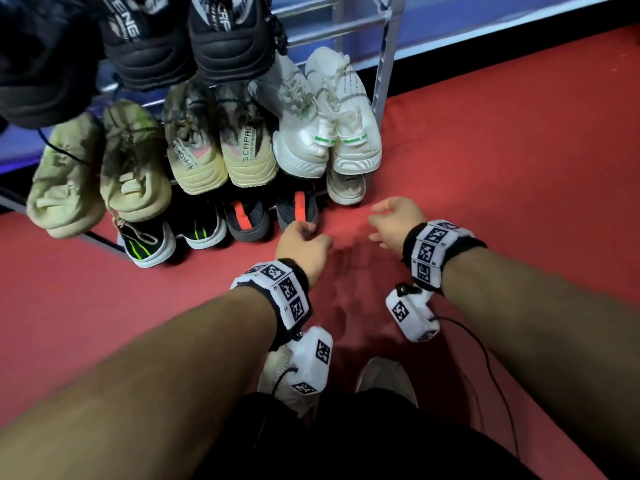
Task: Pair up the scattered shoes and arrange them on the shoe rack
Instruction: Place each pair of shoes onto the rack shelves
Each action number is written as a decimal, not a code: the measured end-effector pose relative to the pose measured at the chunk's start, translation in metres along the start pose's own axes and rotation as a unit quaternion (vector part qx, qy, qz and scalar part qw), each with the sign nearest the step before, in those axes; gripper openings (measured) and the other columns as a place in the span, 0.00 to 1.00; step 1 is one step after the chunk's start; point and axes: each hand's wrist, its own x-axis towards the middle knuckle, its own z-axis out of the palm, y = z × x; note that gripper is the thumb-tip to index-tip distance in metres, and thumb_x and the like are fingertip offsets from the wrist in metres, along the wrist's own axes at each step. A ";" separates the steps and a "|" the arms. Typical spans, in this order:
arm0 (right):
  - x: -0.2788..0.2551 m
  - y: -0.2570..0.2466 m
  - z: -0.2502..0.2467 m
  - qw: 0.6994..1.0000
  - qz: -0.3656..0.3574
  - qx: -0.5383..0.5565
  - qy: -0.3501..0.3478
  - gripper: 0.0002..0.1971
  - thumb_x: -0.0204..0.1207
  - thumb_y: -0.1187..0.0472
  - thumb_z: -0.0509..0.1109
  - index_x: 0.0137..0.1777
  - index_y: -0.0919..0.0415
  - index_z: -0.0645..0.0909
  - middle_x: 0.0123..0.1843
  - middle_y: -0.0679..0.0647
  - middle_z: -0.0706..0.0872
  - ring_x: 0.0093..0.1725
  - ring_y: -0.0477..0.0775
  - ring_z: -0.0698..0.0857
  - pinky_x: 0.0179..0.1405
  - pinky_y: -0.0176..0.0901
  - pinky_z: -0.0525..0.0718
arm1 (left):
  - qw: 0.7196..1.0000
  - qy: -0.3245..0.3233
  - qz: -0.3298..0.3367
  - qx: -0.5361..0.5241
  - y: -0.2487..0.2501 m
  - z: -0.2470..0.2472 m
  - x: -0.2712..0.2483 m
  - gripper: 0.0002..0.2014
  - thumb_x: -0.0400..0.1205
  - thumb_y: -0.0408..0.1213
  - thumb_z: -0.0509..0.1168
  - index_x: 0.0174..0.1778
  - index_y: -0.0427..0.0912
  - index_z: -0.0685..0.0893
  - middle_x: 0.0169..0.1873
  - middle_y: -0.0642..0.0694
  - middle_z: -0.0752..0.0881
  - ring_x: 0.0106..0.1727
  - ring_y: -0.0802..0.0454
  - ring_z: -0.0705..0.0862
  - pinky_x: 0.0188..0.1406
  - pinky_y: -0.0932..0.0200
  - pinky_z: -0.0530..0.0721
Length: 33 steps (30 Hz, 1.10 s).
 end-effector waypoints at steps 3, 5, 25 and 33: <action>-0.015 -0.007 0.000 1.000 -0.023 0.010 -0.010 0.09 0.77 0.65 0.68 0.55 0.58 0.81 0.44 0.56 0.87 0.34 0.51 0.88 0.20 0.30 0.78 | 0.999 0.021 0.038 0.025 0.007 -0.019 -0.008 0.05 0.70 0.39 0.68 0.39 0.44 0.81 0.30 0.46 0.82 0.31 0.47 0.77 0.36 0.58 0.75; -0.028 -0.025 -0.002 0.998 -0.055 0.007 -0.005 0.08 0.76 0.66 0.68 0.54 0.58 0.82 0.43 0.57 0.88 0.32 0.51 0.87 0.17 0.28 0.76 | 0.995 0.041 0.075 0.046 0.021 -0.034 -0.015 0.01 0.74 0.34 0.68 0.39 0.42 0.82 0.28 0.49 0.81 0.29 0.51 0.76 0.31 0.62 0.73; -0.192 -0.303 0.080 0.925 -0.357 -0.114 -0.053 0.03 0.69 0.63 0.69 0.39 0.57 0.84 0.35 0.54 0.86 0.34 0.57 0.86 0.40 0.51 0.88 | 0.940 0.265 0.213 0.026 0.158 -0.278 -0.114 0.03 0.75 0.36 0.64 0.40 0.47 0.82 0.33 0.52 0.84 0.36 0.50 0.81 0.37 0.58 0.77; -0.200 -0.297 0.158 0.925 -0.342 -0.150 -0.071 0.19 0.71 0.56 0.72 0.61 0.55 0.75 0.41 0.56 0.86 0.36 0.56 0.85 0.39 0.48 0.84 | 0.945 0.274 0.178 0.019 0.135 -0.337 -0.095 0.06 0.71 0.37 0.63 0.40 0.52 0.77 0.47 0.44 0.86 0.42 0.41 0.87 0.48 0.44 0.89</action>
